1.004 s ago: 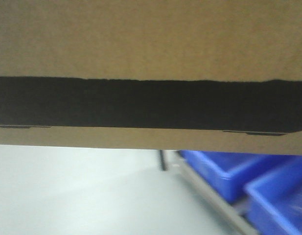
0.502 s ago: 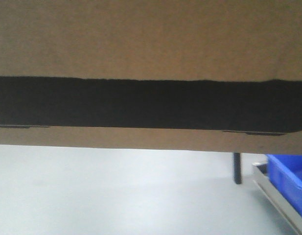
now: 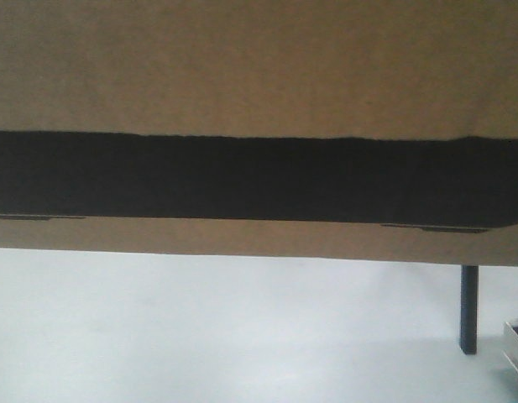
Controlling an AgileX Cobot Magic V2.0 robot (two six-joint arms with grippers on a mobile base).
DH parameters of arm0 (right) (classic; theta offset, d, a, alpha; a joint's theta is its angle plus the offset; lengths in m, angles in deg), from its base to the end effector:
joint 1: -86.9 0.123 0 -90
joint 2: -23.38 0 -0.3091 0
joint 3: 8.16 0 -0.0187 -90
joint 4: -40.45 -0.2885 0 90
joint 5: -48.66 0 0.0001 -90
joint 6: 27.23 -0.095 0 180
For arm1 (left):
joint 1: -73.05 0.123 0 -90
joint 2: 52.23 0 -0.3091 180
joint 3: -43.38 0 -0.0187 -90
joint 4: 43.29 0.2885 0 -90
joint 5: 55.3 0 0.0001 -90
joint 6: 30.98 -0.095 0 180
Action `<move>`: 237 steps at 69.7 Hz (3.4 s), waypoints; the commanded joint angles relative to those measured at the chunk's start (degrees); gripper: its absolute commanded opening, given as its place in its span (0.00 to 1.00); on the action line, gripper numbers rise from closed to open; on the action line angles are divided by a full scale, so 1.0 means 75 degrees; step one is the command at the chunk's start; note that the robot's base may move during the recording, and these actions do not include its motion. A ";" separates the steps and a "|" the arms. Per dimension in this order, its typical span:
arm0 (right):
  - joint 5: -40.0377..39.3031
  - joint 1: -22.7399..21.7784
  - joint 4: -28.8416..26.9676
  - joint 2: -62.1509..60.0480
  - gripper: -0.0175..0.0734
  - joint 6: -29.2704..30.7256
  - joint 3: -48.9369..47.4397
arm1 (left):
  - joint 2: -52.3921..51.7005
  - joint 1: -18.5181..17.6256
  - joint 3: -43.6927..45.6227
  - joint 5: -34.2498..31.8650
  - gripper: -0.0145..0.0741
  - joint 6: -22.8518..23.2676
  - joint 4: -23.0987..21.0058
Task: Grab box from left shelf to table start
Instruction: 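Hold the box with both grippers while the base turns away, then carry the box with both grippers while driving to the white table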
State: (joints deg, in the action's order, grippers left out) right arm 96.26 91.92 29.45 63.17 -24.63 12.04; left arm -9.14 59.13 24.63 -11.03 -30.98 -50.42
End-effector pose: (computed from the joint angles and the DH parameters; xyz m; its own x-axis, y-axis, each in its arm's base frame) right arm 0.0913 0.0215 0.4536 -0.3099 0.0571 -0.9490 -0.1952 0.9731 0.1223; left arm 0.1056 -0.0347 0.4608 -0.2933 -0.0189 -0.9558 0.2956 0.9490 -0.1094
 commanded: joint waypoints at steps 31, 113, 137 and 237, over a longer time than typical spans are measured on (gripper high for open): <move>-0.1087 0.0016 -0.0310 0.0048 0.25 0.0204 -0.0287 | -0.0061 -0.0114 0.0300 -0.1133 0.05 0.0000 -0.1087; -0.1092 0.0016 -0.0310 0.0048 0.25 0.0204 -0.0287 | -0.0047 -0.0114 0.0300 -0.1133 0.05 0.0000 -0.1087; -0.1085 0.0016 -0.0310 0.0048 0.25 0.0204 -0.0287 | -0.0047 -0.0114 0.0300 -0.1133 0.05 0.0000 -0.1087; -0.1068 0.0016 -0.0310 0.0048 0.25 0.0204 -0.0287 | -0.0047 -0.0114 0.0300 -0.1133 0.05 0.0000 -0.1087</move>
State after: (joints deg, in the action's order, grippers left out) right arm 96.30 91.92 29.45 63.17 -24.63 12.04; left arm -9.14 59.13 24.38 -11.10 -30.98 -50.51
